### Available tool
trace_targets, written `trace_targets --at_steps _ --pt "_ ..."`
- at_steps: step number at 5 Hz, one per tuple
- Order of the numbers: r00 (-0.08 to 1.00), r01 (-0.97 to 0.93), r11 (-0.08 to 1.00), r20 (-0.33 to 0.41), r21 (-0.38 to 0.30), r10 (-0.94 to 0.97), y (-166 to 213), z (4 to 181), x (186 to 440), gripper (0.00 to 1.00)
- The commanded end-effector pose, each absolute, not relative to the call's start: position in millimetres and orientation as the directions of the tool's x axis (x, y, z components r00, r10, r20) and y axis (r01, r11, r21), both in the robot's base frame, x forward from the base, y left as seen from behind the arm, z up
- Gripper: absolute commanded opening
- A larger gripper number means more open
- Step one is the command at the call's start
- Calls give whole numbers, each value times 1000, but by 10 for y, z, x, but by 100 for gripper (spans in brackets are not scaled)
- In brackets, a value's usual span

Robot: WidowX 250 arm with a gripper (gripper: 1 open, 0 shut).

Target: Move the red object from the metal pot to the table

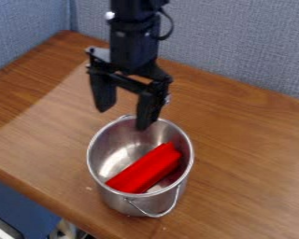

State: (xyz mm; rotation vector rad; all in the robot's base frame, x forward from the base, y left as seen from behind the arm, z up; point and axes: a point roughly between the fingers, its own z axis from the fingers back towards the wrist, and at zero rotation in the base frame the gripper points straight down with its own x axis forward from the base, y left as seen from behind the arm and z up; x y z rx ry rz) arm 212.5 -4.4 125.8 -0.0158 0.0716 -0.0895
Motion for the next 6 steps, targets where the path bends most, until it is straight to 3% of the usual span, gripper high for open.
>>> trace_targets --at_steps 1,4,6 --pt "993 119 992 -16 -29 -120 11 1227 1911 100" --pt "987 155 988 40 -21 -154 -70 815 1967 100" --pt "985 161 986 64 -37 -158 -61 837 2054 100"
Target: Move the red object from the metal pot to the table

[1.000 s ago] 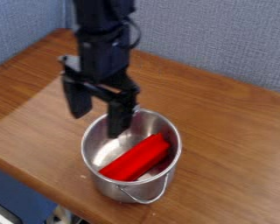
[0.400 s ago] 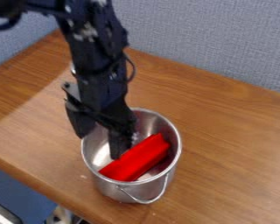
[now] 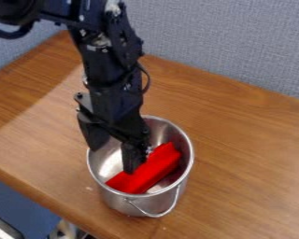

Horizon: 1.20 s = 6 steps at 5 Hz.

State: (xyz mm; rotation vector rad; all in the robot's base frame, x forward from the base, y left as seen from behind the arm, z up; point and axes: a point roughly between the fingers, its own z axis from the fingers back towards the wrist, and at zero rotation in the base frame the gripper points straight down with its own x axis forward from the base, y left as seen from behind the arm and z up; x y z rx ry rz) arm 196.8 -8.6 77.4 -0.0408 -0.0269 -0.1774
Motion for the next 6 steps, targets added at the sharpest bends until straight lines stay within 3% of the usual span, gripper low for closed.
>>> trace_targets --at_steps 1,6 --pt "984 162 986 75 -41 -159 -56 867 2101 100" --pt "979 179 982 107 -52 -173 -83 895 2212 100"
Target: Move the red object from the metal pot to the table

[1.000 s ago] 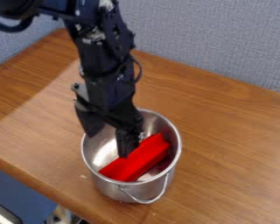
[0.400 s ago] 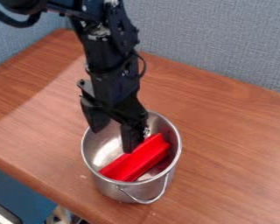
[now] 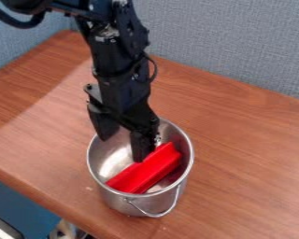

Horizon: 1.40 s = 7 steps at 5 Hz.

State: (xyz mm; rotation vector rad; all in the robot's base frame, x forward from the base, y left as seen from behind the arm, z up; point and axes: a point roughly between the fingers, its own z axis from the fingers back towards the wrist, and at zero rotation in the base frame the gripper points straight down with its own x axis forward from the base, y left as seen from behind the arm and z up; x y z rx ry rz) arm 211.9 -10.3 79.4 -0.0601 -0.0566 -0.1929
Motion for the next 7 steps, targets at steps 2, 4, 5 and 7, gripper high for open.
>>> trace_targets --at_steps 2,4,5,7 --pt "976 187 981 125 -59 -179 -94 951 2217 100" --pt "974 202 978 118 -51 -195 -156 876 2216 100" --pt "973 213 976 99 -41 -208 -212 772 2207 100" --pt "973 227 974 56 -9 -226 -302 552 2214 100"
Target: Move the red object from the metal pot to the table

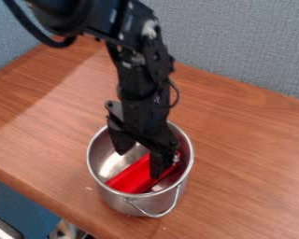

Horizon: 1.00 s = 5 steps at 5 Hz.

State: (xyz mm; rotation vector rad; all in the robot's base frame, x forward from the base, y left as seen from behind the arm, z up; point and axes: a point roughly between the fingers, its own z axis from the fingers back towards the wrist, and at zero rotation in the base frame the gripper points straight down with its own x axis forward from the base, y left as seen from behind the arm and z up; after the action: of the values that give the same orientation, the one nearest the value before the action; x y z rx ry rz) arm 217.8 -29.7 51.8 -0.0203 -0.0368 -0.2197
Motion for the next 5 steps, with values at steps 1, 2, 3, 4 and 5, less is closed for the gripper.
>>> trace_targets --at_steps 1,2,3,4,5 --pt "975 223 975 21 0 -223 -299 447 2235 100" --pt "975 221 975 2 23 -221 -285 357 2253 100" --pt "976 218 975 -7 31 -218 -268 309 2278 0" --pt "977 214 977 -10 26 -214 -264 334 2269 0" --pt "978 210 978 -14 20 -210 -263 361 2255 0"
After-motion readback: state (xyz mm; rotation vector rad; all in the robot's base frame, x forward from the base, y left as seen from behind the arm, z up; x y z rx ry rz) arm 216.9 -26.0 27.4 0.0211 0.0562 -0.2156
